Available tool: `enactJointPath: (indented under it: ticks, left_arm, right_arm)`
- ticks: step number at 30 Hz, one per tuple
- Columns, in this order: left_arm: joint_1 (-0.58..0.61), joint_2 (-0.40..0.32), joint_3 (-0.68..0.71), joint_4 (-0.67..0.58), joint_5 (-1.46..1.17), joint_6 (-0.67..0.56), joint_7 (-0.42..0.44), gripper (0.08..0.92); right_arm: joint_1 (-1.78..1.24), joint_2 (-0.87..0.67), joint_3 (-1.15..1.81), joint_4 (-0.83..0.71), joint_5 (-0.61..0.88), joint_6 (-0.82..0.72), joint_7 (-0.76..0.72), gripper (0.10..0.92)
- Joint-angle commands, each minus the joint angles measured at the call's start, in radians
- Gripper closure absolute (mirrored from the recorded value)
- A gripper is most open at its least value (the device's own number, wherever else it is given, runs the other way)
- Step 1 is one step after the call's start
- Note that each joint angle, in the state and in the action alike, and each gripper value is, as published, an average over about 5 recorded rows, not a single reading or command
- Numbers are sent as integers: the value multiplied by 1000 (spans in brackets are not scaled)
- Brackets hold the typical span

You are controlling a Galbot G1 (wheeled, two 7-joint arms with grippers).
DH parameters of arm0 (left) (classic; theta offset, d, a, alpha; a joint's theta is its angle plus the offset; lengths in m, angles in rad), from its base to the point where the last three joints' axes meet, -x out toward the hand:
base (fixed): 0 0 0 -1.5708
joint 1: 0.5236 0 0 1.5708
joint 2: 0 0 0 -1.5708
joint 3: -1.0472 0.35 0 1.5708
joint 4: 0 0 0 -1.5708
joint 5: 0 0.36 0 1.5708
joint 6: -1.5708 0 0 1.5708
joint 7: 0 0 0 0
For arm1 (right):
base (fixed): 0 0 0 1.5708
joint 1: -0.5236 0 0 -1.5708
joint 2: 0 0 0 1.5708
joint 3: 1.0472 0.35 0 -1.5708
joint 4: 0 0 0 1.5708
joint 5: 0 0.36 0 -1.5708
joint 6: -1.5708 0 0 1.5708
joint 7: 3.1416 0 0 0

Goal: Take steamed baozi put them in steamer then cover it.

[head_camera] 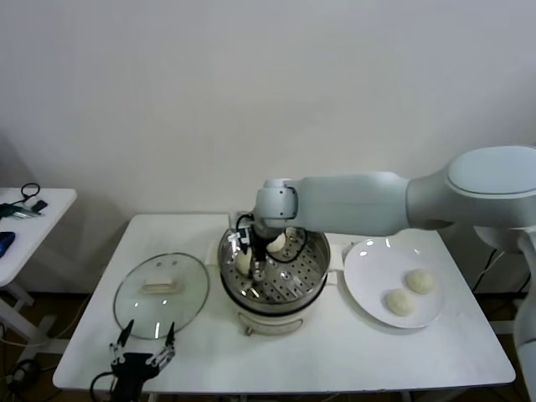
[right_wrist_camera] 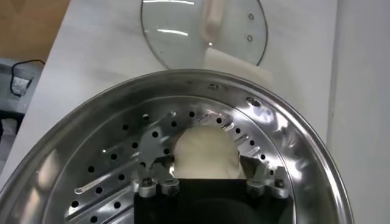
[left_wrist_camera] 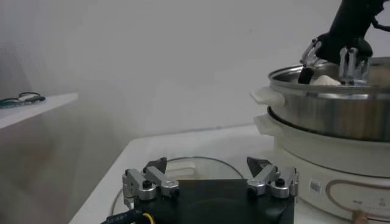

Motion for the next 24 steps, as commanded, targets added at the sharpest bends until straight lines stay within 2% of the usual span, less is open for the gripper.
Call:
enactJointPath:
  ticks: [1, 6, 9, 13, 18, 24]
  left_arm:
    - [3, -1, 0, -3, 1, -1, 0, 177]
    - [1, -5, 4, -1, 3, -2, -1, 177]
    - [-3, -6, 7, 2, 2, 0, 0, 177]
    - [-5, -5, 9, 4, 1, 3, 1, 177]
    - [-4, -3, 9, 7, 2, 4, 2, 177]
    - [-1, -3, 6, 6, 5, 5, 2, 177]
  right_arm:
    - [225, -193, -84, 76, -7, 158, -173, 206]
    - [368, -447, -181, 128, -34, 249, -303, 203]
    - [445, -602, -291, 150, -128, 318, -374, 202]
    - [445, -764, -397, 163, -242, 393, -387, 203]
    - [270, -881, -337, 169, -363, 409, -356, 203]
    - [-7, -924, -133, 118, -513, 390, -319, 203]
